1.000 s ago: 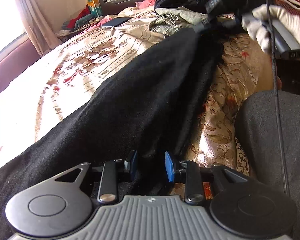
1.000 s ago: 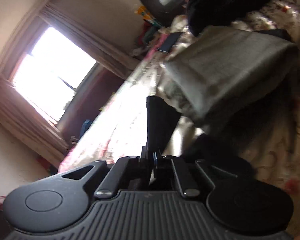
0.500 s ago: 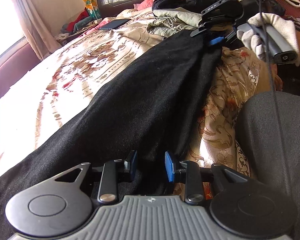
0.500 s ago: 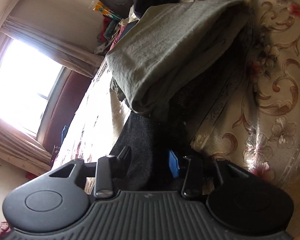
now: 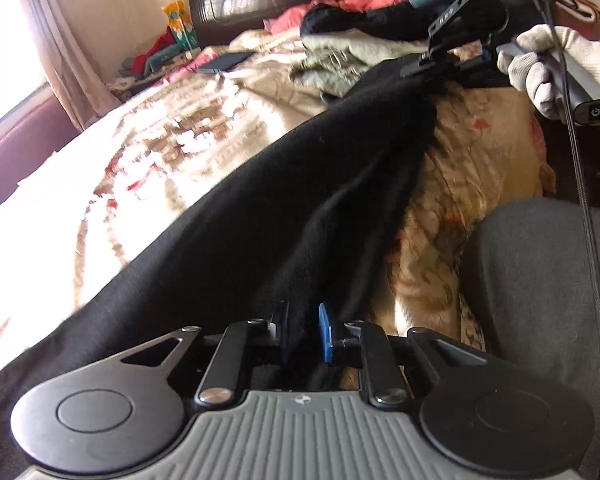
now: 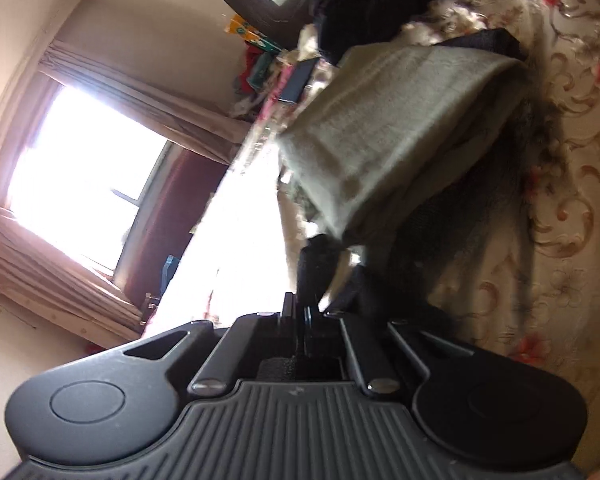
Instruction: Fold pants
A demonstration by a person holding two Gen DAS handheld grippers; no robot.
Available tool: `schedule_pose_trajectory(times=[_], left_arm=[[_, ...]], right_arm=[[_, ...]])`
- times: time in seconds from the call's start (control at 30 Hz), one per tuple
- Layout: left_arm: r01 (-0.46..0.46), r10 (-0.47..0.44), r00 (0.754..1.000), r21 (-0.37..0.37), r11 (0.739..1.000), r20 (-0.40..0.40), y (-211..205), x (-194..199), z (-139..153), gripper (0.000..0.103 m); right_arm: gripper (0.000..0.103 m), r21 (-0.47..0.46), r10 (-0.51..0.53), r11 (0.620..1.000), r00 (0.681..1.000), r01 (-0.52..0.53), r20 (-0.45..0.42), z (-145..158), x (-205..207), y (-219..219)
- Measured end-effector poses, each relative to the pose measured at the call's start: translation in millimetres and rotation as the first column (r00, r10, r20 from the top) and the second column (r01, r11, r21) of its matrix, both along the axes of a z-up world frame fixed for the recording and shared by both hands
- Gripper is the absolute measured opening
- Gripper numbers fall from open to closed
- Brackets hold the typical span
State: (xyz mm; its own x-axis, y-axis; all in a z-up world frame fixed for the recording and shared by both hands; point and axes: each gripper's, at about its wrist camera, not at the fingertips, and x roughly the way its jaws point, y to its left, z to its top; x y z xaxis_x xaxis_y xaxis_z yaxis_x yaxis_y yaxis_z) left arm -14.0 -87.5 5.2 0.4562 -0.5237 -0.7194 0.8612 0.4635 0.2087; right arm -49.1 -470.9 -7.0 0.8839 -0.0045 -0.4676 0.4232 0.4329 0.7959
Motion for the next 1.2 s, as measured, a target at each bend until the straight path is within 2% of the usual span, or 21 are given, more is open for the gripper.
schedule_pose_trajectory(times=[0.03,0.1,0.23,0.3,0.37,0.53,0.63,0.67,0.77,0.83,0.9,0.97,1.03,1.07,1.1,1.13,1.2], left_arm=[[-0.001,0.001,1.000,0.016,1.000,-0.007,0,-1,-5,0.031],[0.002,-0.002,1.000,0.027,1.000,0.004,-1,-4,-9,0.031],[0.004,-0.004,1.000,0.018,1.000,-0.004,1,-3,-4,0.031],[0.003,-0.003,1.000,0.014,1.000,-0.004,2,-3,-4,0.031],[0.001,-0.001,1.000,0.003,1.000,-0.003,3,-4,-3,0.031],[-0.001,0.001,1.000,0.005,1.000,0.004,1,-6,-2,0.031],[-0.008,0.008,1.000,0.013,1.000,0.005,2,-4,-2,0.031],[-0.011,0.011,1.000,0.018,1.000,0.002,2,-4,-2,0.031],[-0.017,0.017,1.000,0.018,1.000,0.009,6,-5,2,0.032],[-0.026,0.026,0.999,0.010,1.000,0.025,9,-8,7,0.033],[-0.034,0.034,0.999,-0.011,0.999,0.026,13,-10,10,0.037],[-0.045,0.046,0.998,-0.009,0.999,0.034,12,-8,7,0.042],[-0.055,0.054,0.998,0.035,0.998,0.021,6,-2,-4,0.042],[-0.051,0.050,0.999,0.051,0.997,0.021,5,-1,-9,0.043],[-0.045,0.044,0.999,0.054,0.998,0.027,5,-1,-11,0.043],[-0.041,0.039,0.999,0.056,0.998,0.029,6,-3,-9,0.043],[-0.024,0.022,0.999,0.051,0.998,0.046,10,-7,-4,0.043]], right_arm=[[0.005,0.043,-0.005,0.999,0.999,0.008,-0.052,-17,3,-3],[0.007,0.055,-0.002,0.998,0.996,0.007,-0.092,-28,5,-2],[0.014,0.099,-0.052,0.994,0.998,0.055,-0.035,-25,-16,0],[0.030,0.110,-0.075,0.991,0.997,0.075,-0.008,-24,-30,1],[0.038,0.145,-0.061,0.988,0.998,0.061,-0.006,-28,-38,4],[0.039,0.241,-0.018,0.971,1.000,0.015,0.011,-54,-20,10],[0.045,0.209,-0.028,0.978,0.999,0.022,0.025,-54,-8,13],[0.045,0.204,-0.030,0.979,0.999,0.025,0.019,-52,-7,14],[0.007,0.177,-0.007,0.984,0.999,0.000,0.038,-38,-10,13],[0.007,0.188,-0.021,0.982,0.996,0.005,0.082,-25,-22,7],[0.007,0.140,-0.013,0.990,0.997,0.002,0.079,-15,-29,6],[0.006,0.094,0.003,0.996,1.000,-0.004,0.004,-24,-32,9],[0.008,0.088,0.039,0.996,0.993,-0.029,-0.115,-42,-28,10],[0.009,0.121,0.035,0.992,0.993,-0.021,-0.113,-46,-33,10],[0.016,0.132,0.019,0.991,0.995,-0.006,-0.098,-42,-40,11],[0.016,0.097,0.007,0.995,0.995,0.002,-0.098,-31,-48,13],[0.016,-0.084,0.027,0.996,0.993,-0.037,-0.115,-1,-61,22]])
